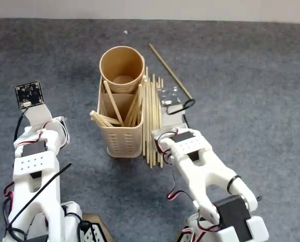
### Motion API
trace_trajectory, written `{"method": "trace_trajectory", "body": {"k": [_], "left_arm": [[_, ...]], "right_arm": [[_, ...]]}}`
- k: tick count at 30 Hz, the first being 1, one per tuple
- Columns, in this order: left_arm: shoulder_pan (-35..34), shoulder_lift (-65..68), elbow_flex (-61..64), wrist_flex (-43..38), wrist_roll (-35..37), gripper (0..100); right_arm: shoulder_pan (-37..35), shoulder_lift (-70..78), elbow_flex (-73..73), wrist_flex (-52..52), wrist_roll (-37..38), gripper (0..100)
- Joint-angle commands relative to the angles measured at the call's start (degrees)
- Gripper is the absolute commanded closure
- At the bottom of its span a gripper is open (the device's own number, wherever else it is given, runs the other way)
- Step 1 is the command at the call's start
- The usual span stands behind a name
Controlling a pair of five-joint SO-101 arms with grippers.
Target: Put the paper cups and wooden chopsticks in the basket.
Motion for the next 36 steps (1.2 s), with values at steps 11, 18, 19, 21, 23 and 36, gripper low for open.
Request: {"method": "trace_trajectory", "body": {"k": [11, 18, 19, 21, 23, 36], "left_arm": [[0.92, -0.13, -0.31, -0.79, -0.53, 82], [0.92, -0.13, -0.31, -0.79, -0.53, 82], [0.92, -0.13, -0.31, -0.79, -0.53, 82], [0.92, -0.13, -0.31, -0.79, -0.53, 82], [0.92, -0.13, -0.31, -0.79, -0.53, 82], [0.92, -0.13, -0.22, -0.7, -0.53, 82]], "right_arm": [[5.23, 0.48, -8.75, 1.45, 0.09, 98.5], [1.45, 0.48, -8.84, 1.45, 2.37, 75.4], [1.01, 0.57, -8.66, 1.45, 2.9, 74.3], [0.75, 0.92, -8.57, 1.45, 2.46, 74.3], [0.75, 2.86, -8.75, 1.45, 2.37, 74.3], [3.12, 14.2, -16.57, 6.73, 2.29, 95.3]]}}
